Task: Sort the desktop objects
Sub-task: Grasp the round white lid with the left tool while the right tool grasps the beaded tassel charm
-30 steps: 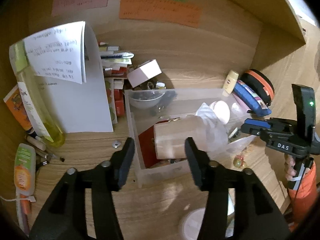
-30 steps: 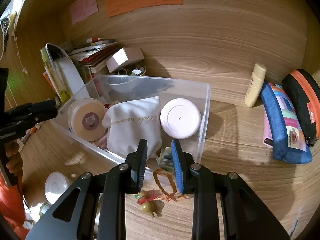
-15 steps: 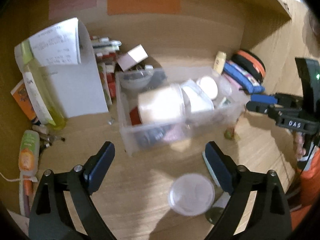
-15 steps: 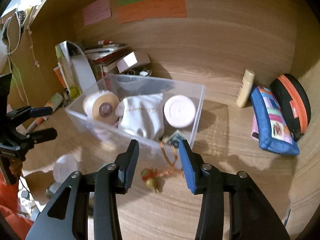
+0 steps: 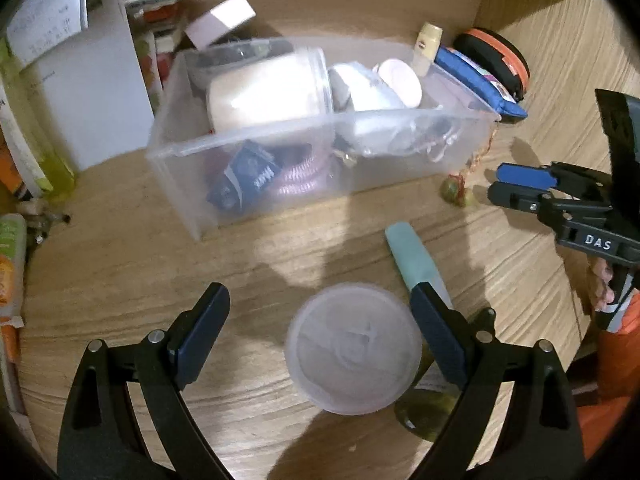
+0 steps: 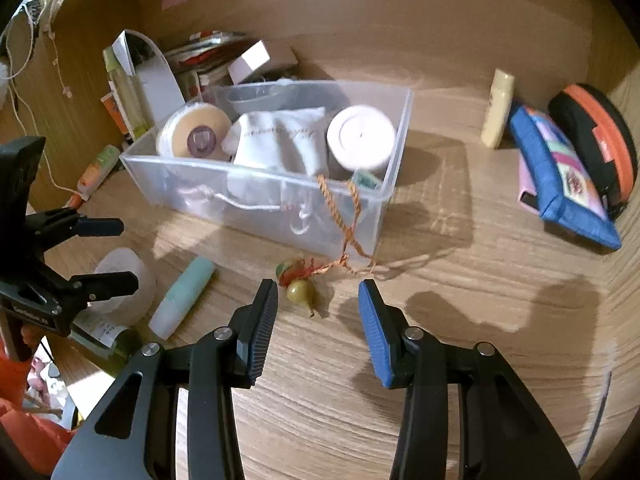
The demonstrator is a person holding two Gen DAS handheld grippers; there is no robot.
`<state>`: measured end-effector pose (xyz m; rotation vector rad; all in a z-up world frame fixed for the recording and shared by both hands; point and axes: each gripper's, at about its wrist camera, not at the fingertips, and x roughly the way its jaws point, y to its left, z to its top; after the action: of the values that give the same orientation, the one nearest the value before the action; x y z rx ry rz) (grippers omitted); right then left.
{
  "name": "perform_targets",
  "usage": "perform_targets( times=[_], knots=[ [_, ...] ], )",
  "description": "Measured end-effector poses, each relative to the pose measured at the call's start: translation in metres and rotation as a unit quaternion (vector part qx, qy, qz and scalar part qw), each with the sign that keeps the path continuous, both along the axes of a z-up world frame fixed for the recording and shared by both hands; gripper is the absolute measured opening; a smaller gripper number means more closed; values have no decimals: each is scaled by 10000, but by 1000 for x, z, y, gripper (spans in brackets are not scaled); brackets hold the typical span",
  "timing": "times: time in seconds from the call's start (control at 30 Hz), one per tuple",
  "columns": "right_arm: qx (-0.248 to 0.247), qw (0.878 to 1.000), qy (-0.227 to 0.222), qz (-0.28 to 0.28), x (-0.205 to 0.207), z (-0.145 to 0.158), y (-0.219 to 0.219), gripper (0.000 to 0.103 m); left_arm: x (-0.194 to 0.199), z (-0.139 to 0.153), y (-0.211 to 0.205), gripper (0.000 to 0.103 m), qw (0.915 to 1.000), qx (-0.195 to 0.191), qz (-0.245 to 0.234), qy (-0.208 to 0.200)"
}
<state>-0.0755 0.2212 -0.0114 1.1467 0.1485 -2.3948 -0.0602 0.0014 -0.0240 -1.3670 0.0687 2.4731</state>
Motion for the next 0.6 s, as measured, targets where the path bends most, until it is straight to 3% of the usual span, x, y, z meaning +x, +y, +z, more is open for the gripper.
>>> perform_targets(
  times=[0.13, 0.4, 0.53, 0.6],
  knots=[
    [7, 9999, -127, 78, -4, -7, -5, 38, 3, -1, -4, 93, 9999, 23, -23, -129],
    [194, 9990, -346, 189, -14, -20, -20, 38, 16, 0, -31, 93, 9996, -82, 246, -83],
    [221, 9989, -376, 154, -18, -22, -25, 38, 28, 1, -32, 93, 9997, 41, 245, -56],
    [245, 9989, -370, 158, -20, -22, -28, 38, 34, -1, -29, 93, 9997, -74, 246, 29]
  ],
)
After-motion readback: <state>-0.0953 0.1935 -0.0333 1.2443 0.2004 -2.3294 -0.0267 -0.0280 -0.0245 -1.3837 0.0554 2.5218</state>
